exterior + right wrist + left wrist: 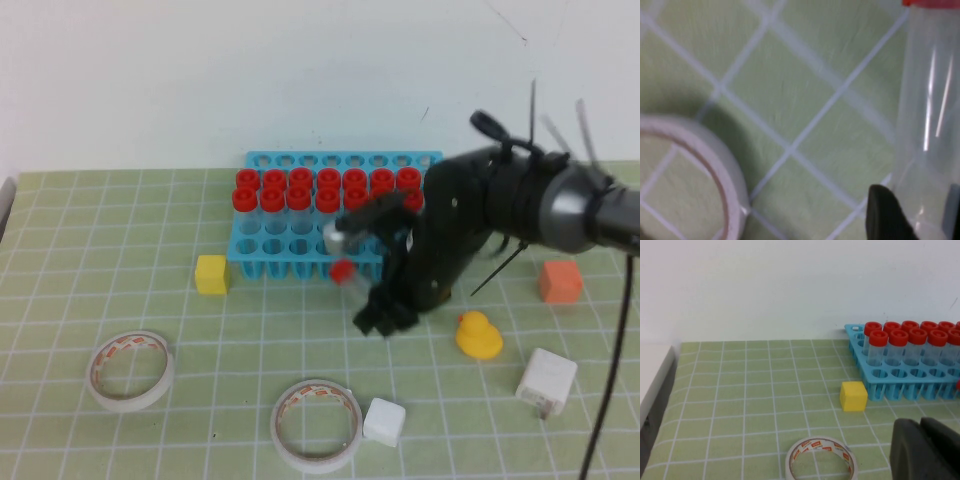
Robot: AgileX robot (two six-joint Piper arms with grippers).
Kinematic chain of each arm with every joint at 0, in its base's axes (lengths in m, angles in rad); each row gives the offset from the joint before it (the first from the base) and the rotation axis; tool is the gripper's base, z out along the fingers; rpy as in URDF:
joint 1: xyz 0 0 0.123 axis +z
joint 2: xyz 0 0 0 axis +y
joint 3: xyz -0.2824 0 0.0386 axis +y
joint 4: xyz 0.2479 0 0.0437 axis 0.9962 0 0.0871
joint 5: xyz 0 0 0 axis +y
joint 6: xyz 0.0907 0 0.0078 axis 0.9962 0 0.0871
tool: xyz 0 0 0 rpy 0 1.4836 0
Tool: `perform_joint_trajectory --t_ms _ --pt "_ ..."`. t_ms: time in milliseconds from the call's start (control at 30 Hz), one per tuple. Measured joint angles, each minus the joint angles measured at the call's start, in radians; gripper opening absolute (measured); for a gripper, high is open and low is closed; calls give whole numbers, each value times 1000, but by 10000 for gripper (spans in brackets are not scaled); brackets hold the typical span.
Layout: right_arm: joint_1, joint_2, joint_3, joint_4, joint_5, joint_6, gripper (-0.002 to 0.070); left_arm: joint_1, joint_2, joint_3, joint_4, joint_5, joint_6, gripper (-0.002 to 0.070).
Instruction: Place the test tubes
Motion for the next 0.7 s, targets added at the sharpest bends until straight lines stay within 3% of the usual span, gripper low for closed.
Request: perform_joint_trajectory --t_ms 200,367,500,700 --pt "73 -168 28 -229 -133 169 233 0 0 4 0 -18 2 -1" --pt "140 -316 167 -397 -290 379 233 0 0 4 0 -25 2 -1" --pt "177 -430 387 -436 -557 527 233 0 0 4 0 -21 2 -1" --pt "202 -498 666 -451 -927 610 233 0 0 4 0 6 2 -1"
